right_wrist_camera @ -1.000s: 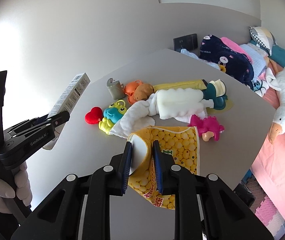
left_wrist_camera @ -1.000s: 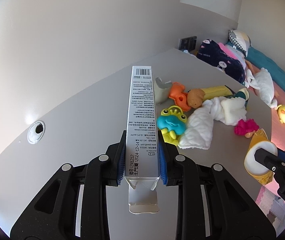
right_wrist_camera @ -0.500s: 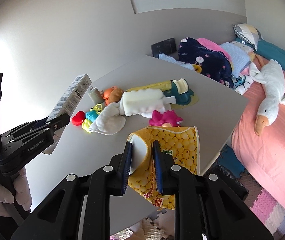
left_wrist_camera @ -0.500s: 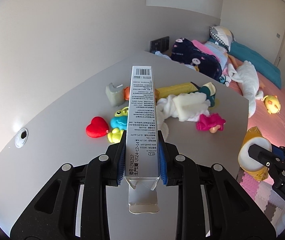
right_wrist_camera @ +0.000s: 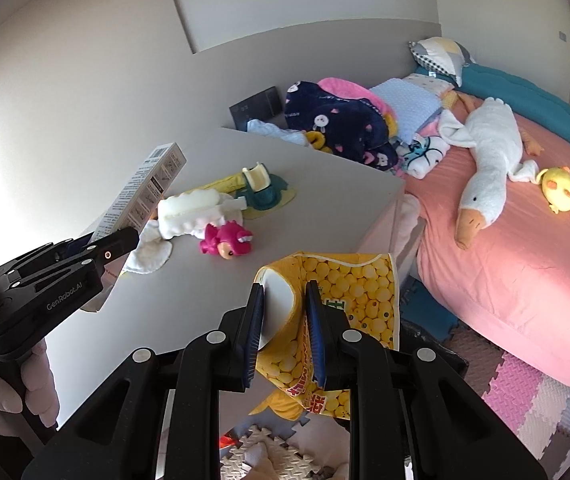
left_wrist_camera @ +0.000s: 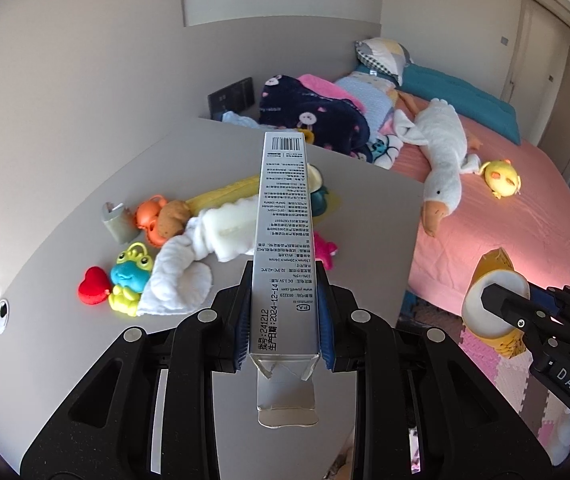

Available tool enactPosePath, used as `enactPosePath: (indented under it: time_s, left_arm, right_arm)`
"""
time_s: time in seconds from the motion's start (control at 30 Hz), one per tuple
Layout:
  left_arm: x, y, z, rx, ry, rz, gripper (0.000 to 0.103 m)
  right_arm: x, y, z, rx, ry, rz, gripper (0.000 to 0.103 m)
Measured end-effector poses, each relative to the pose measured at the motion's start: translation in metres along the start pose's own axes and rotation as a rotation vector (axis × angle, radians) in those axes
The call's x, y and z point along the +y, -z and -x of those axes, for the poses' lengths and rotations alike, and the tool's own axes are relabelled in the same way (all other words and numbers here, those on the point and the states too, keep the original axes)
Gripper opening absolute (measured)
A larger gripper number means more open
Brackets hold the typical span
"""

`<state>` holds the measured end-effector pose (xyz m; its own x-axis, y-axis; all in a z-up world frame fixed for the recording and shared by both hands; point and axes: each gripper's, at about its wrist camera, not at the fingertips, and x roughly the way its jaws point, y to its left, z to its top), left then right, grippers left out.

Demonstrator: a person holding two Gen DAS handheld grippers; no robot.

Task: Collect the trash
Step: 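Carry box and bag to the black bin and open both tools over it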

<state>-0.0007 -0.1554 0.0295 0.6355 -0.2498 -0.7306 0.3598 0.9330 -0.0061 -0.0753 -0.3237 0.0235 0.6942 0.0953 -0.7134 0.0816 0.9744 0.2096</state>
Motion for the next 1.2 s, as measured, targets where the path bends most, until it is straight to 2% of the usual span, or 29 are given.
enactPosePath:
  time_s: [0.43, 0.8, 0.83, 0.87, 0.9, 0.93, 0.97, 1.0, 1.2]
  left_arm:
    - [-0.089, -0.012, -0.018, 0.022, 0.142, -0.161, 0.027]
    - [-0.148, -0.006, -0.034, 0.070, 0.264, -0.274, 0.027]
    - [-0.152, -0.005, -0.035, 0.078, 0.283, -0.283, 0.030]
    - [-0.155, -0.005, -0.037, 0.087, 0.288, -0.291, 0.037]
    - [-0.158, -0.004, -0.038, 0.089, 0.285, -0.298, 0.062]
    - [-0.161, -0.003, -0.038, 0.081, 0.278, -0.309, 0.084]
    - [-0.164, -0.001, -0.035, 0.067, 0.269, -0.323, 0.087]
    - [-0.167, 0.000, -0.034, 0.059, 0.267, -0.337, 0.087]
    - [-0.172, 0.005, -0.035, 0.079, 0.277, -0.357, 0.087]
  right_arm:
    - [-0.077, 0.008, 0.026, -0.031, 0.112, -0.128, 0.023]
    - [-0.136, 0.017, 0.038, -0.026, 0.190, -0.240, 0.024]
    - [-0.141, 0.017, 0.038, -0.019, 0.191, -0.247, 0.024]
    - [-0.146, 0.017, 0.039, -0.019, 0.206, -0.259, 0.032]
    - [-0.150, 0.017, 0.041, -0.027, 0.233, -0.276, 0.045]
    - [-0.155, 0.017, 0.044, -0.044, 0.254, -0.290, 0.049]
    - [-0.160, 0.016, 0.046, -0.058, 0.274, -0.300, 0.054]
    - [-0.164, 0.016, 0.049, -0.065, 0.292, -0.308, 0.055]
    - [-0.180, 0.017, 0.056, -0.083, 0.325, -0.345, 0.055]
